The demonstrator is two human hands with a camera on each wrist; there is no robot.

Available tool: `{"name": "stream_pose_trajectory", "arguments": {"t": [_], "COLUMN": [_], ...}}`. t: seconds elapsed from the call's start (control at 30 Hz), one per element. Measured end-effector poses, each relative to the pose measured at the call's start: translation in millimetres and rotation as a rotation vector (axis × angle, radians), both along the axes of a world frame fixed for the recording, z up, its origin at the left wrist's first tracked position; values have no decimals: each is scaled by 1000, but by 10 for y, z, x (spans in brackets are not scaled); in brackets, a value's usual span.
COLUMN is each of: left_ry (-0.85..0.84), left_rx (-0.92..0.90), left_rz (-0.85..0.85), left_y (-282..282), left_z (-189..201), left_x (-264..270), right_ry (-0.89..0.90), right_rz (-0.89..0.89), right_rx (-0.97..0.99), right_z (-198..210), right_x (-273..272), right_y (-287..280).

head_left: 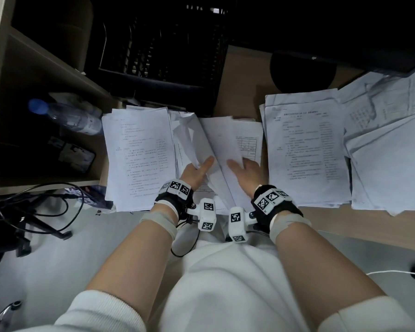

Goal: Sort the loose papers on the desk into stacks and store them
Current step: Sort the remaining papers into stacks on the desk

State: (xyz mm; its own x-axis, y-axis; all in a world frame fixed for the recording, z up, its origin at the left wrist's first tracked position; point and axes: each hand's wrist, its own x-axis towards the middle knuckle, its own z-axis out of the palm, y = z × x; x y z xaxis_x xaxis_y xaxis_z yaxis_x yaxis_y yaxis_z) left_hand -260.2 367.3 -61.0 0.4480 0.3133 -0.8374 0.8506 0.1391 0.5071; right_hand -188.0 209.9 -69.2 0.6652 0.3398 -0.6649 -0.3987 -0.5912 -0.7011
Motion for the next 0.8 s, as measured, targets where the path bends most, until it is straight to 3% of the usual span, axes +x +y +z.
{"name": "stream_pose_trajectory", "arguments": {"t": [0.13,0.27,0.4,0.6,0.8], "left_ry": [-51,-59,-70,11,32], "left_rx": [19,70,86,13,-29], "left_rz": [-35,-107,-122,65,79], "left_y": [-16,-24,-26,24,41], "left_z": [42,21,-4,-110,-134], "left_x": [-7,-14,-39,-53,-16], "right_ry": [-63,-115,-21,-147,-30], "right_rz": [-266,-234,-221,-331,-349], "right_rx": [-173,-169,2,-165,-122], "right_z": [-109,-117,-129,-250,-250], "right_x": [38,26,-24,-115,-60], "right_y": [-83,-129,-85,-212,-182]}}
